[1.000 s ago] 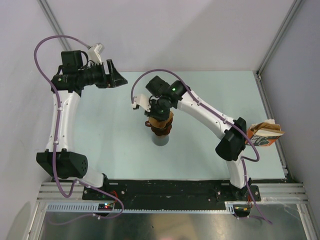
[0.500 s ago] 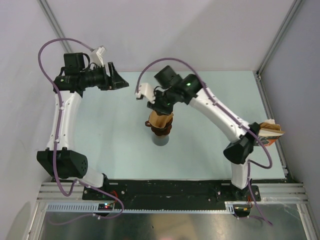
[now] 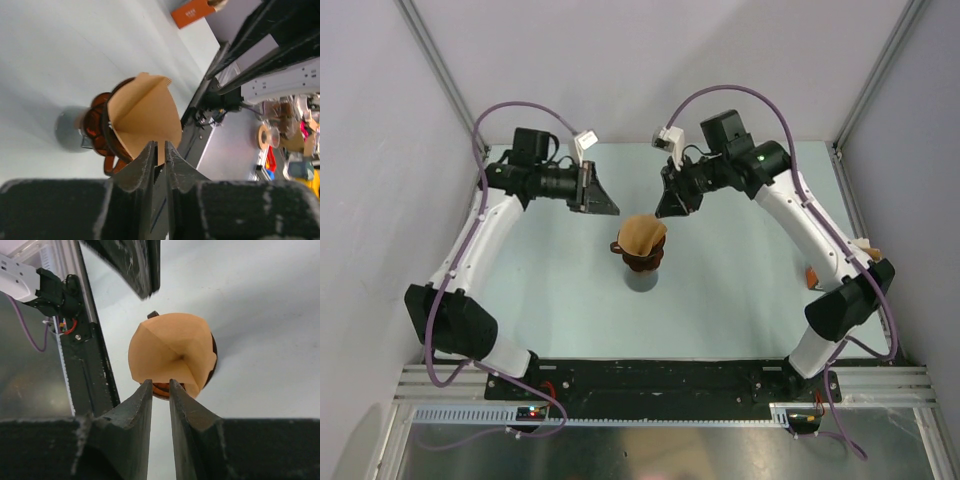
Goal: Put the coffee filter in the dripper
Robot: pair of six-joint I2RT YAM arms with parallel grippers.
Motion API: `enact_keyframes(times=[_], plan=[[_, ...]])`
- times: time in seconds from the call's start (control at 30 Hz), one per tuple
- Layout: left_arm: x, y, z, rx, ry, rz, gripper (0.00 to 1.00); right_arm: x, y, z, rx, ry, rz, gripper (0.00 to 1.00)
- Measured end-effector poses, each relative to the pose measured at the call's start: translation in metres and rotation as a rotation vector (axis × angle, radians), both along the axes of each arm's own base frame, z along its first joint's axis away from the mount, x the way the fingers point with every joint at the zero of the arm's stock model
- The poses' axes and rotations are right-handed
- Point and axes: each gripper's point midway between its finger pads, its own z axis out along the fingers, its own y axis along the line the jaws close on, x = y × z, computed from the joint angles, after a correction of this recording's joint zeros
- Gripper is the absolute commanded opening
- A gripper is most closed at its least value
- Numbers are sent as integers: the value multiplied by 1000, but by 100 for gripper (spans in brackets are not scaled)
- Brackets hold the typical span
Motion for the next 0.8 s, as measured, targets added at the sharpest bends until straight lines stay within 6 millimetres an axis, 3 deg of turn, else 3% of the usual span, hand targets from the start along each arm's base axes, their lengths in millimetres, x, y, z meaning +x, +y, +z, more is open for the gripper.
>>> enact_keyframes(times=[0.27,0.63,0.8], plan=[[-25,-26,-16,11,47,-96,11,-5,19,-18,27,100,22,24],[-27,-31,-43,53,103,-99,10,-15,23,-76,-100,149,30,24],[-27,-31,-54,84,122,-89,10,-11,20,-90,-152,134,15,24]])
